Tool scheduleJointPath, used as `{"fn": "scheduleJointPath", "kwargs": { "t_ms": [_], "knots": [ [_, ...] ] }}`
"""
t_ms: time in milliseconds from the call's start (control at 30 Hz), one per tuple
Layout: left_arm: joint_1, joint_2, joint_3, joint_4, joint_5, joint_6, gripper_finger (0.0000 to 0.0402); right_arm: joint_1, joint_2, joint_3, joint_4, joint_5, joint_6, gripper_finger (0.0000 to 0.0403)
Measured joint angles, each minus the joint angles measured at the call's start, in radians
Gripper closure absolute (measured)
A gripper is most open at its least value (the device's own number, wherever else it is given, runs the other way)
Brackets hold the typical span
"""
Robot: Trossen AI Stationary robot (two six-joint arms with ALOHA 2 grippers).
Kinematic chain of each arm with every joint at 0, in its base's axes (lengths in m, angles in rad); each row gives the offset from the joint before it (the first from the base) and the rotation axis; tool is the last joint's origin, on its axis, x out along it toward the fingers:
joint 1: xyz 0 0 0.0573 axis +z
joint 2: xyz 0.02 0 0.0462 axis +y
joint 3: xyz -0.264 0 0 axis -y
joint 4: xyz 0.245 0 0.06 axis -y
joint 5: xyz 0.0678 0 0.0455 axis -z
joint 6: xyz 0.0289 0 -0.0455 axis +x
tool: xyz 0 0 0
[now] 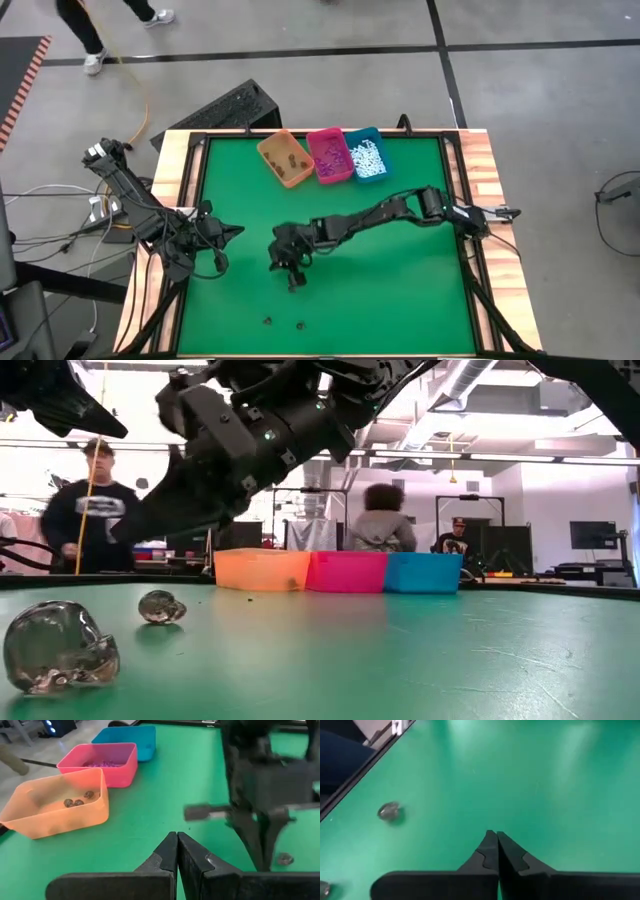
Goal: Sort Halloween decoration
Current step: Put the transparent black skull toy into the orange bin
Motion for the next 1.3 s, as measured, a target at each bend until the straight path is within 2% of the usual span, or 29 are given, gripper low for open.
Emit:
{"fn": "scheduleJointPath", "kwargs": {
  "t_ms": [67,233,400,567,800,867,967,1100,1167,1300],
  "knots": [
    [0.0,0.0,0.0,-0.009,-0.001,-0.001,0.0401,-0.028,-0.019,0.0,-0.013,-0.029,-0.003,0.0385],
    [0.0,0.0,0.0,-0.019,0.014,-0.005,0.0401,-0.073,-0.041,0.0,-0.017,-0.255,0.069,0.0335],
    [0.0,0.0,0.0,-0.02,0.025,-0.008,0.0401,0.007,-0.04,0.0,-0.048,-0.289,0.055,0.0314],
    [0.0,0.0,0.0,-0.02,0.014,-0.013,0.0401,0.079,-0.041,0.0,-0.041,-0.266,0.033,0.0321],
    [0.0,0.0,0.0,-0.019,-0.03,-0.015,0.0401,0.075,-0.065,-0.045,-0.093,-0.239,0.035,0.0345],
    [0.0,0.0,0.0,-0.02,-0.031,-0.015,0.0401,0.055,-0.115,-0.076,-0.171,-0.238,0.02,0.0349],
    [0.0,0.0,0.0,-0.034,-0.046,-0.016,0.0401,0.021,-0.257,-0.136,-0.218,-0.208,-0.025,0.0353],
    [0.0,0.0,0.0,-0.038,-0.091,-0.018,0.0401,0.002,-0.442,-0.268,-0.243,-0.063,-0.07,0.0357],
    [0.0,0.001,0.0,-0.04,-0.106,-0.018,0.0402,0.014,-0.487,-0.357,-0.167,0.011,-0.057,0.0359],
    [0.0,0.001,0.0,-0.044,-0.115,-0.018,0.0401,0.059,-0.491,-0.48,0.018,0.005,0.026,0.0358]
  ]
}}
